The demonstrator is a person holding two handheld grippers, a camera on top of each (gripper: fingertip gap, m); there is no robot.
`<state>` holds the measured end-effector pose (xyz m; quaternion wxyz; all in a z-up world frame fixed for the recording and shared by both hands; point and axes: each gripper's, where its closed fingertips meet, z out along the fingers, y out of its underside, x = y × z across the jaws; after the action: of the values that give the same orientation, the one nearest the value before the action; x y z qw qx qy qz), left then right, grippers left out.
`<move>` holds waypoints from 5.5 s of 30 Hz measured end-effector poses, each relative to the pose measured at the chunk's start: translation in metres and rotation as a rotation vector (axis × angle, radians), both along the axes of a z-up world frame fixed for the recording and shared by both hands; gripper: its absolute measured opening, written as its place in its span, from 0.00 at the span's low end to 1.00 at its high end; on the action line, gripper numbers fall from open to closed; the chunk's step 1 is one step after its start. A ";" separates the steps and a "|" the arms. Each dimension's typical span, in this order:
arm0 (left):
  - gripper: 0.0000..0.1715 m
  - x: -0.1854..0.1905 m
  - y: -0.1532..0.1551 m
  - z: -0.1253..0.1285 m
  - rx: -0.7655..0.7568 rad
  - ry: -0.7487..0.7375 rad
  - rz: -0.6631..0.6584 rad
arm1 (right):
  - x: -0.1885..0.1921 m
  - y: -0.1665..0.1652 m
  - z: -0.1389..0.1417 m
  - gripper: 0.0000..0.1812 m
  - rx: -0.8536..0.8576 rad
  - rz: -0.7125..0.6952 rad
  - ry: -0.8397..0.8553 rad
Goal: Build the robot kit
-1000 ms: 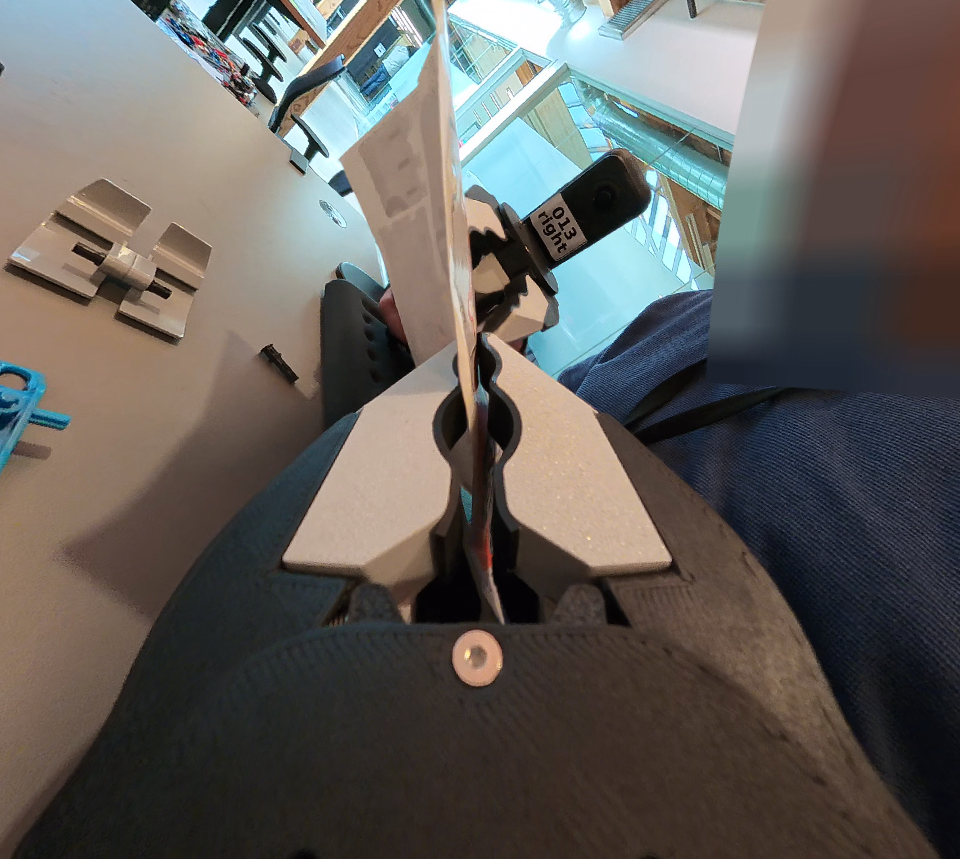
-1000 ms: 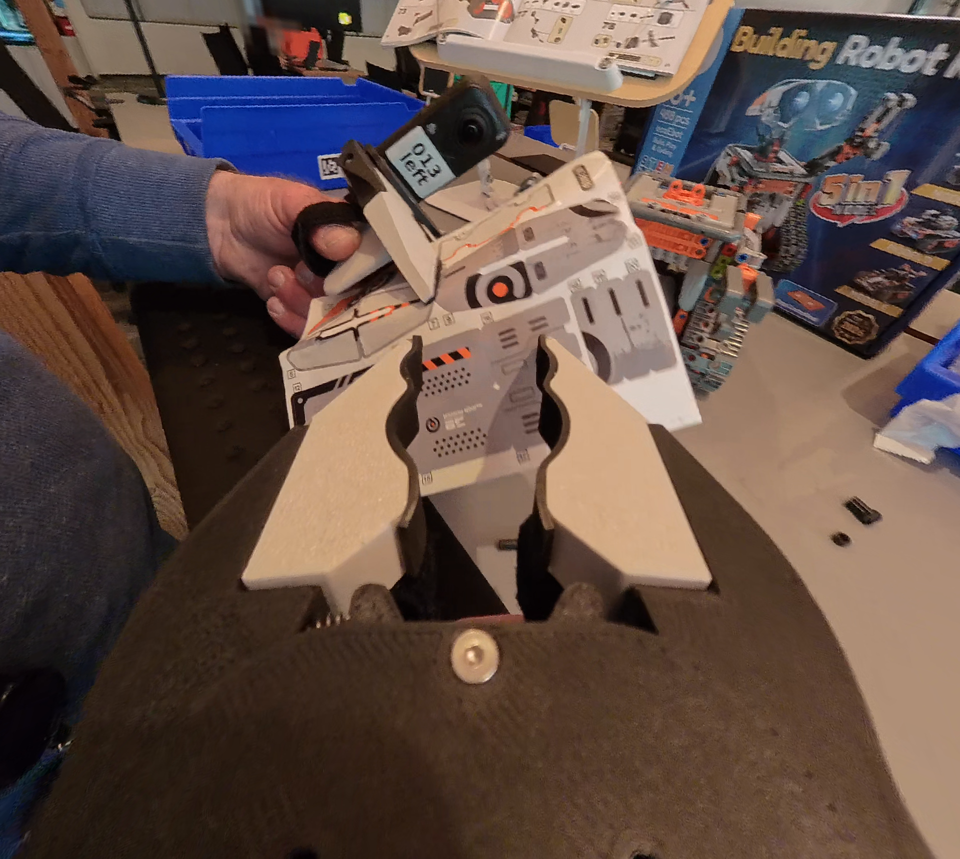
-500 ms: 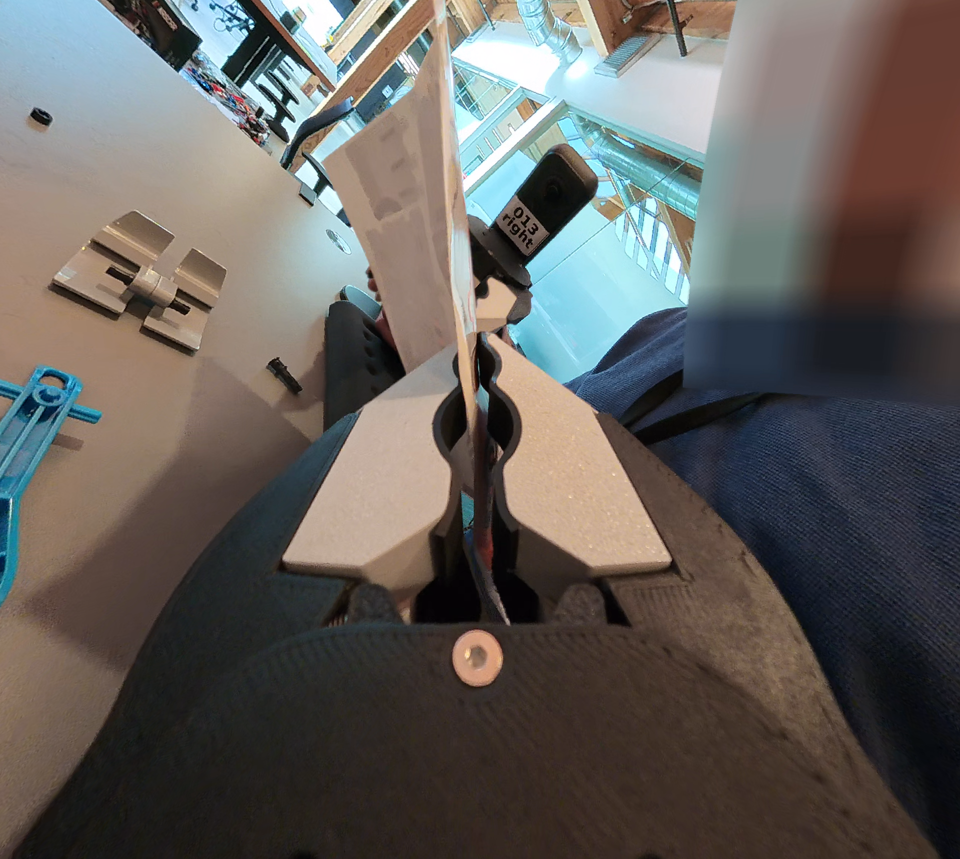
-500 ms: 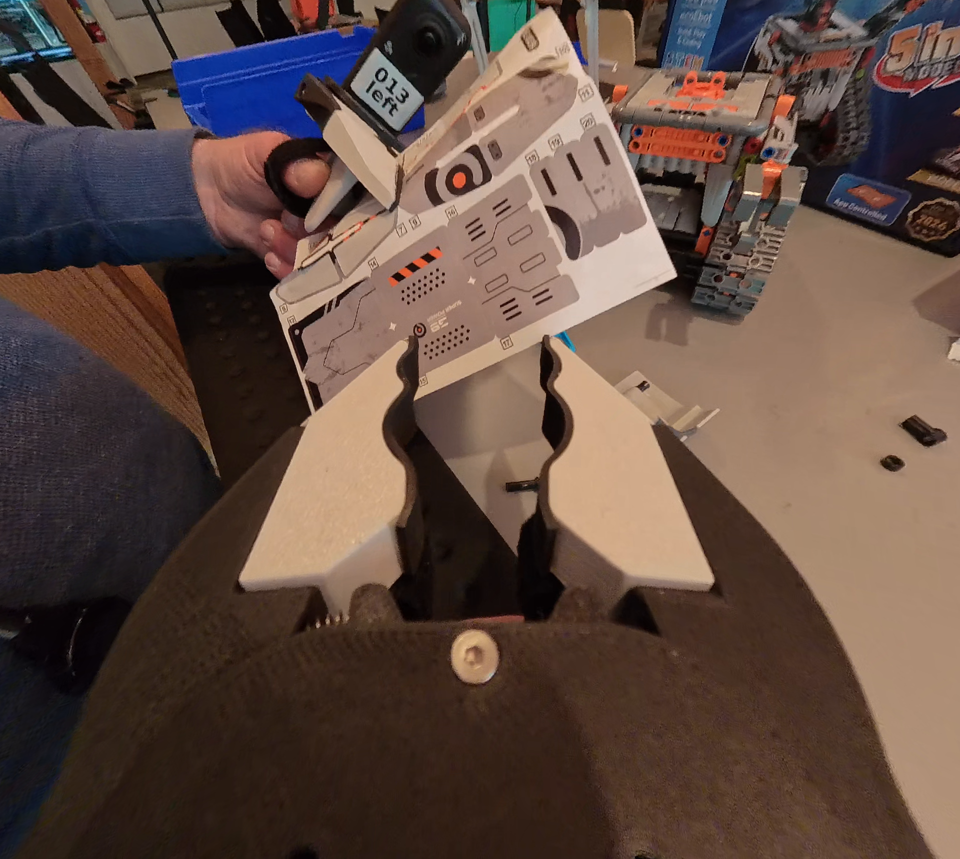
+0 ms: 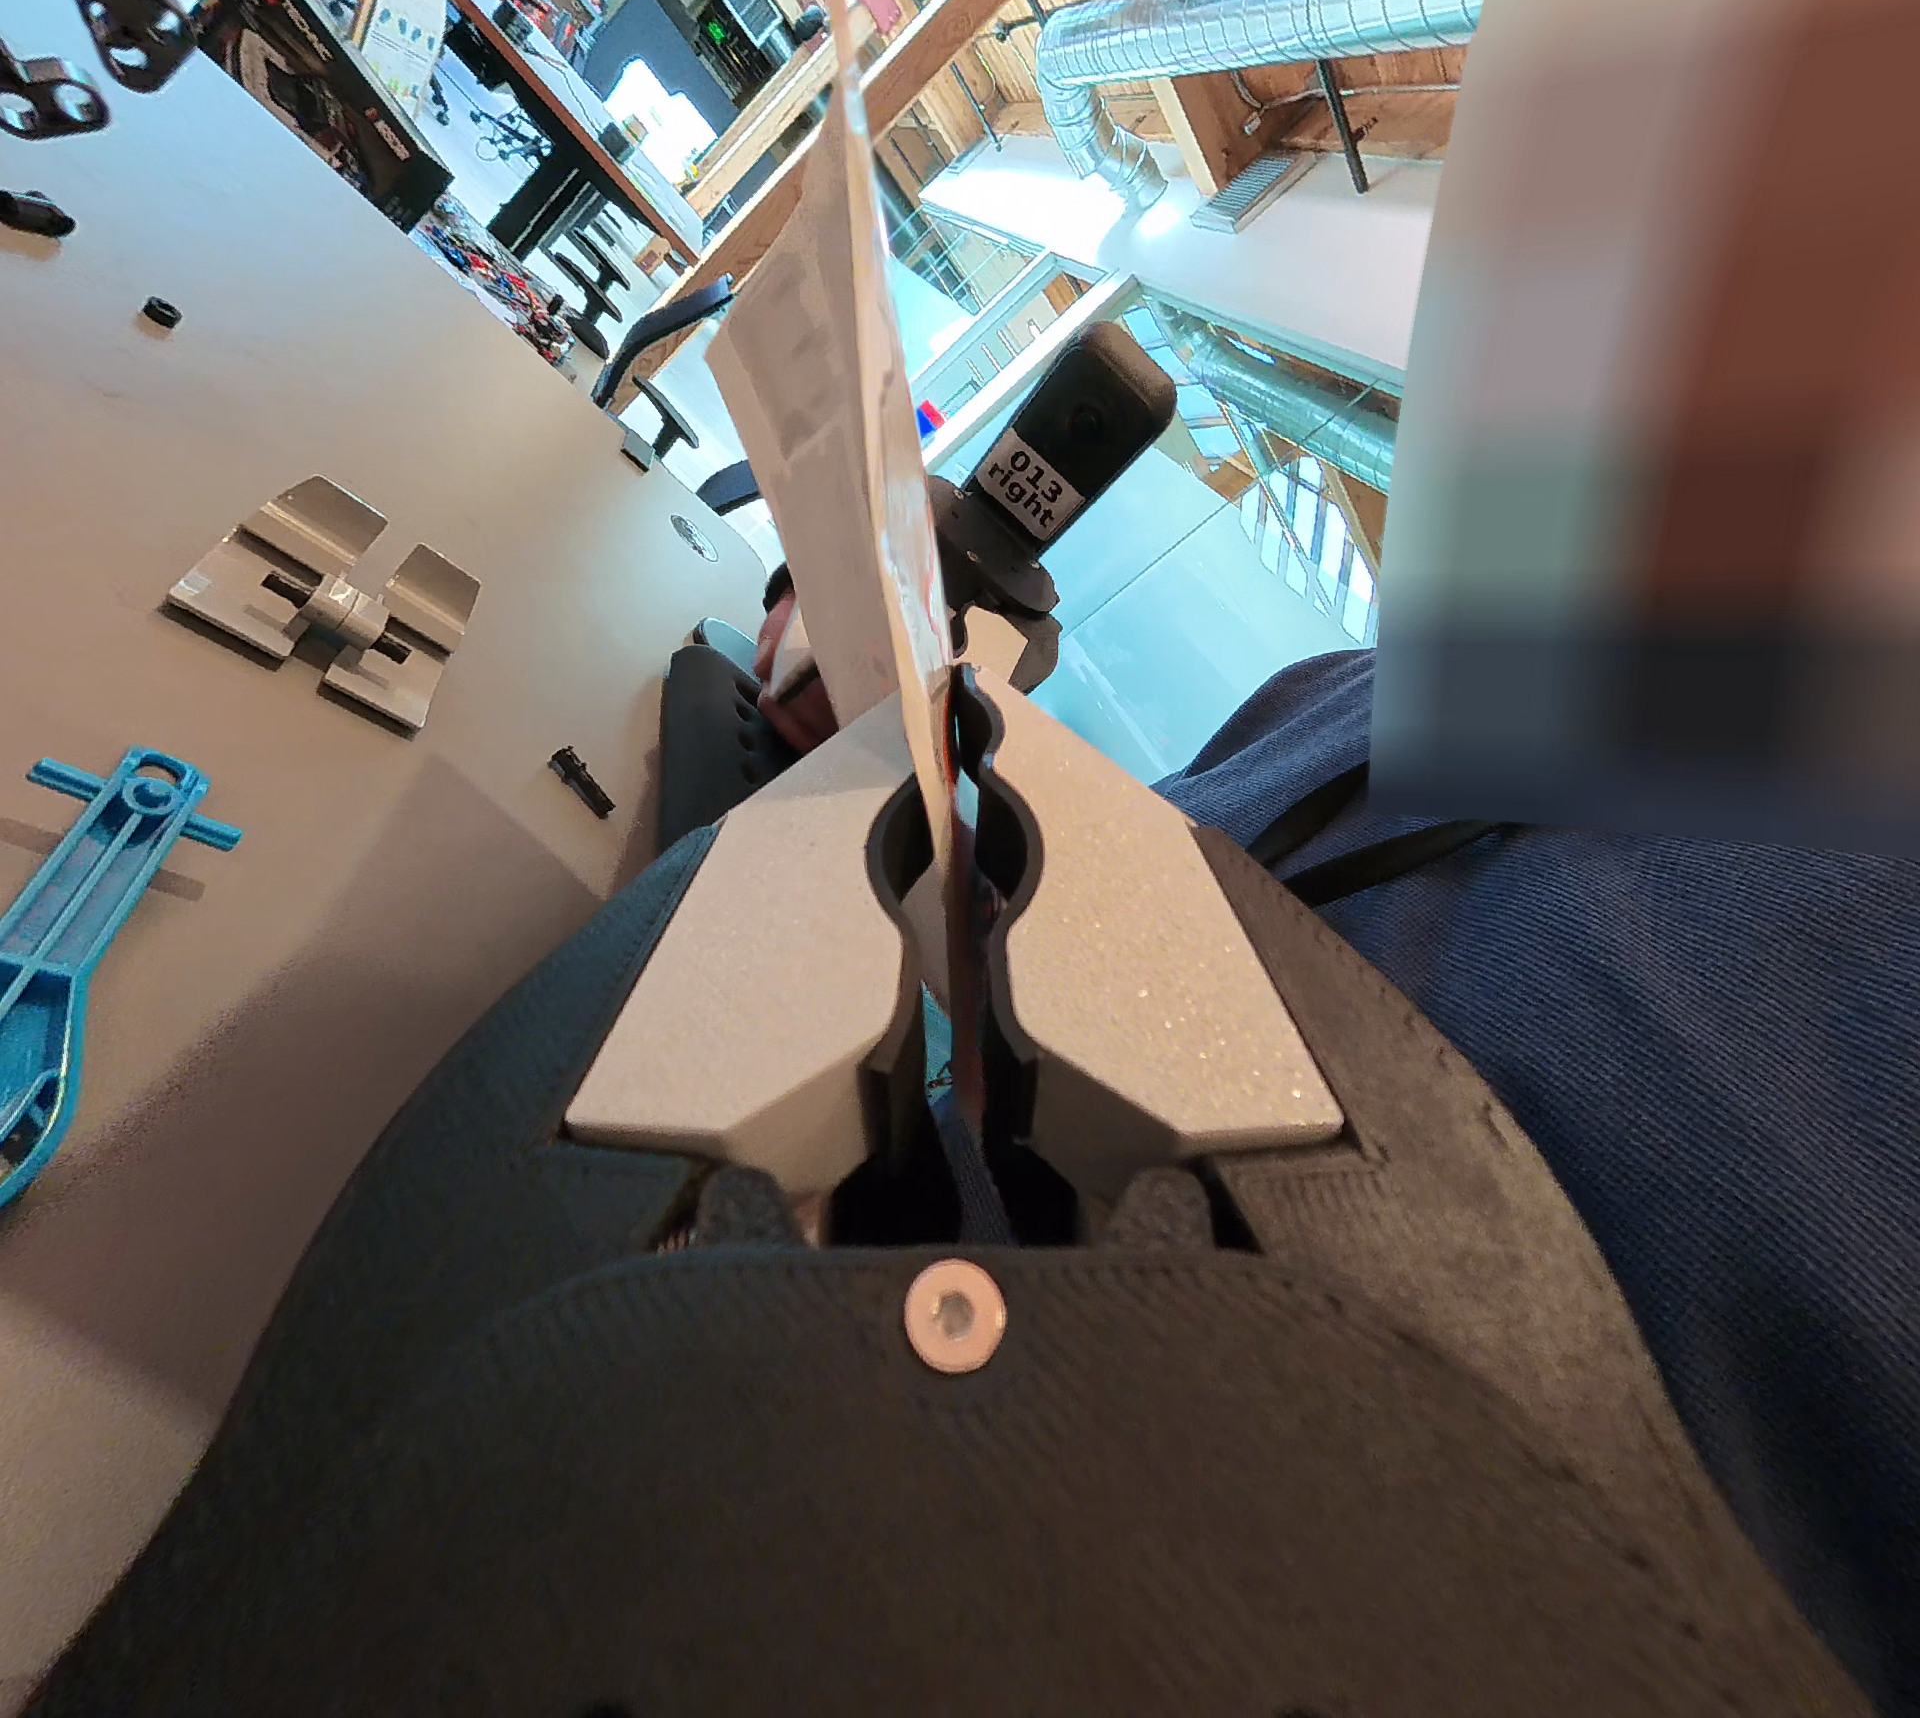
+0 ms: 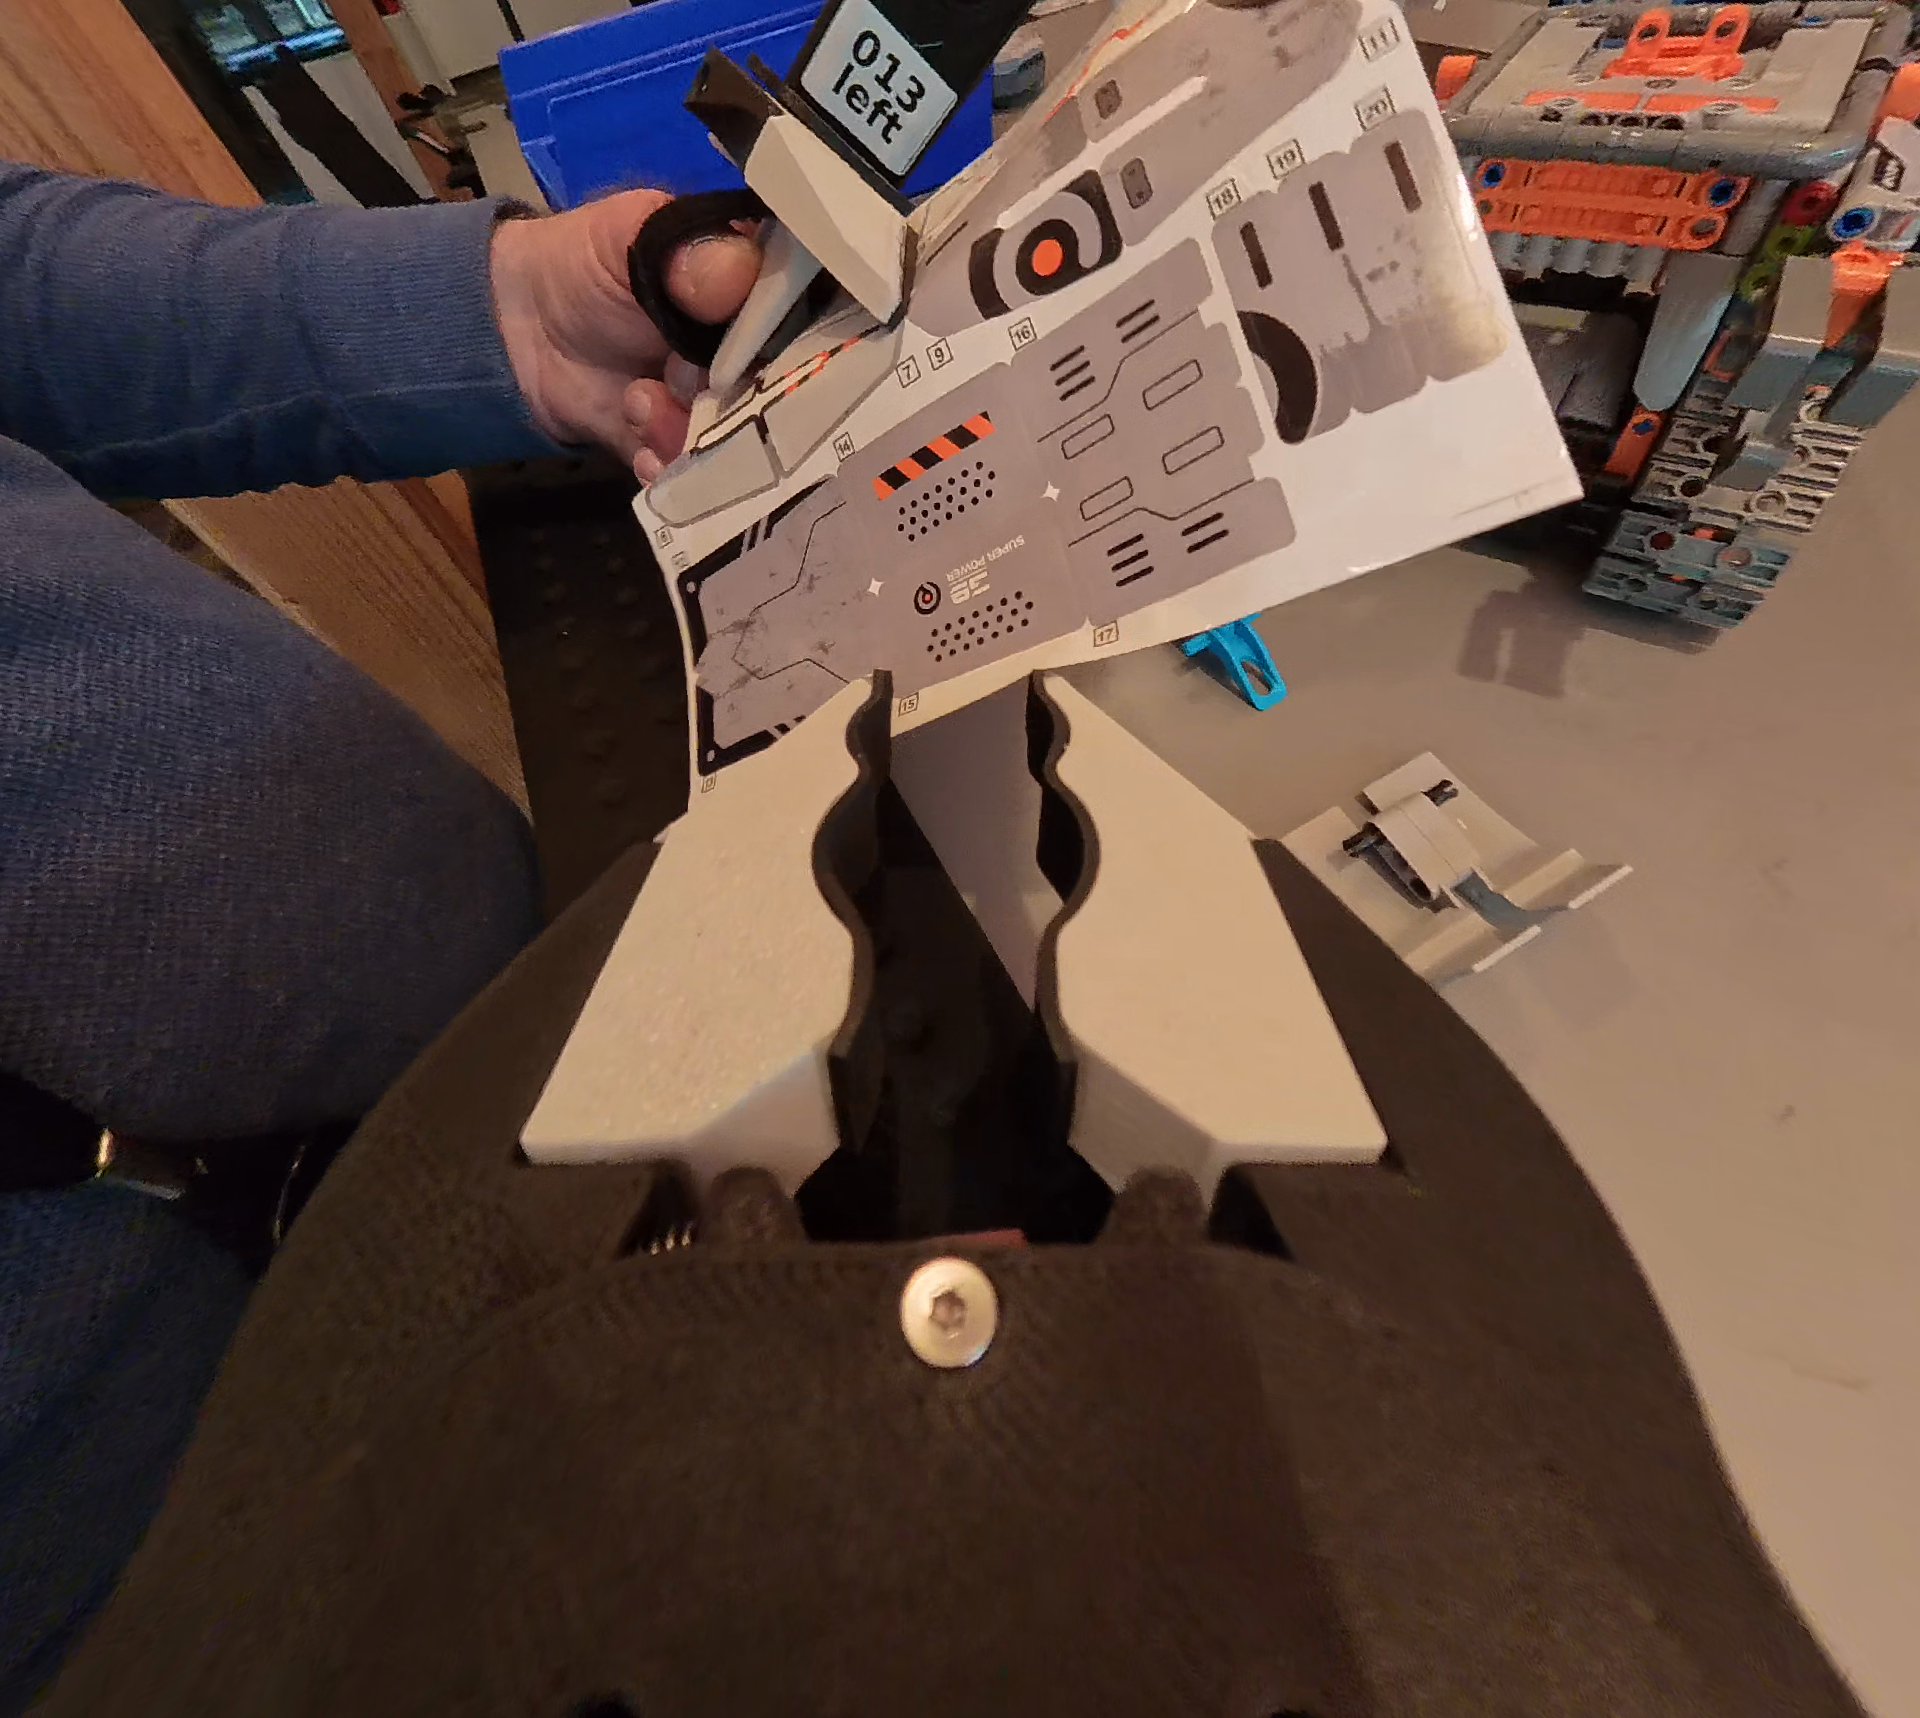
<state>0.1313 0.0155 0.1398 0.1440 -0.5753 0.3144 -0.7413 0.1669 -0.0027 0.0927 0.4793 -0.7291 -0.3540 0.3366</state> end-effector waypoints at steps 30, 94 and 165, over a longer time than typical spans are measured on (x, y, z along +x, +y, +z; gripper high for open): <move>0.21 -0.027 0.010 0.002 0.201 0.123 0.236 | 0.032 0.018 0.059 0.00 0.046 0.103 0.088; 0.23 -0.226 0.040 -0.057 0.485 0.599 0.750 | 0.368 0.371 0.070 0.18 -0.373 -0.624 -0.716; 0.17 -0.355 0.139 0.034 0.793 1.139 0.695 | 0.007 0.157 0.180 0.09 0.593 -0.270 -0.485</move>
<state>-0.2241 0.1548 0.1737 0.3794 -0.8388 0.3831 -0.0757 0.1736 0.1541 0.2724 0.6112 -0.6576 -0.4396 -0.0278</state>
